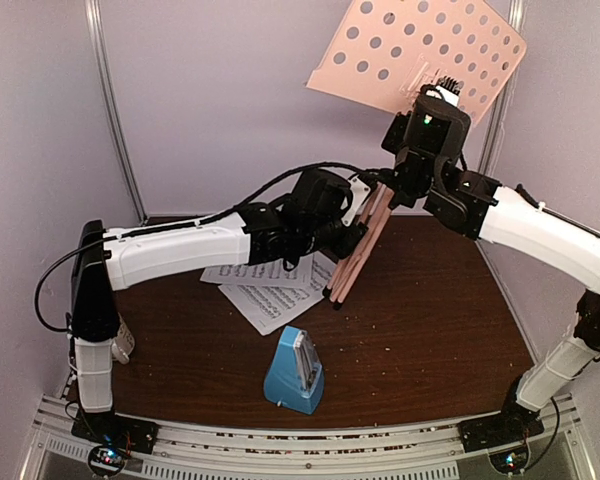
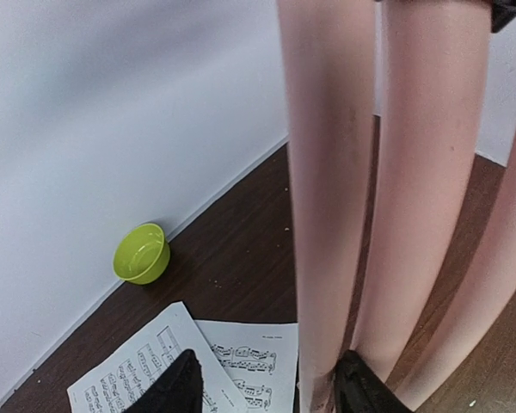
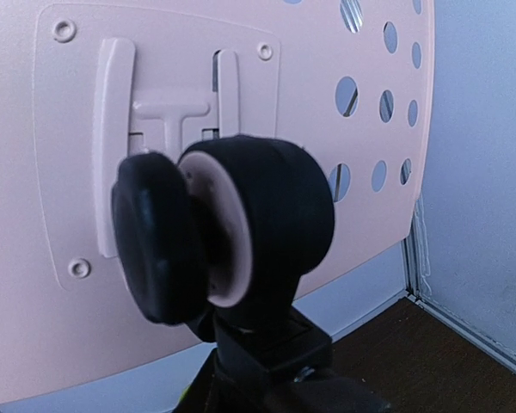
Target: Set up the instrument practice props
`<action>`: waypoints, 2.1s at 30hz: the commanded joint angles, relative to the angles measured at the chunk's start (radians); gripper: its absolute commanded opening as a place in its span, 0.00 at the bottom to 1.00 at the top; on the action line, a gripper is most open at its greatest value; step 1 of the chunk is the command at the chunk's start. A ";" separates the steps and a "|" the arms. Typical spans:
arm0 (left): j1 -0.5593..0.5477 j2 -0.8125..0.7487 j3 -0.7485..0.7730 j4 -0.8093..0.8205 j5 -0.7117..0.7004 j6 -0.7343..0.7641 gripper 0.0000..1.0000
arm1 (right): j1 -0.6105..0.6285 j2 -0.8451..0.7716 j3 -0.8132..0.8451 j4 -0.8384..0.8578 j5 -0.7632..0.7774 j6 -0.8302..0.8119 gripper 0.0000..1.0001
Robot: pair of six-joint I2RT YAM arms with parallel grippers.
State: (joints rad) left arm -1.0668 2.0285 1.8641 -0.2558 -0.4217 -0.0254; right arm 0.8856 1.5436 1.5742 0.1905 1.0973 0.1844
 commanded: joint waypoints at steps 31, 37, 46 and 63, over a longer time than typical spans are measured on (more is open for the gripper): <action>0.036 0.045 0.017 0.220 0.077 0.234 0.17 | 0.043 -0.223 0.023 0.006 -0.008 0.215 0.00; 0.037 0.019 -0.044 0.191 0.092 0.405 0.00 | 0.043 -0.212 0.056 0.010 -0.021 0.127 0.00; 0.071 -0.073 -0.264 0.303 0.113 0.589 0.00 | 0.016 -0.209 0.084 0.028 -0.098 0.010 0.00; 0.078 -0.025 -0.358 0.464 -0.012 0.743 0.00 | -0.072 -0.153 0.196 -0.064 -0.524 -0.140 0.00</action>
State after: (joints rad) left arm -1.0058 1.9457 1.5726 0.3019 -0.3870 0.4961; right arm 0.8455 1.4525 1.6558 0.0494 0.7856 0.1844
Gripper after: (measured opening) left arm 0.133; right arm 0.257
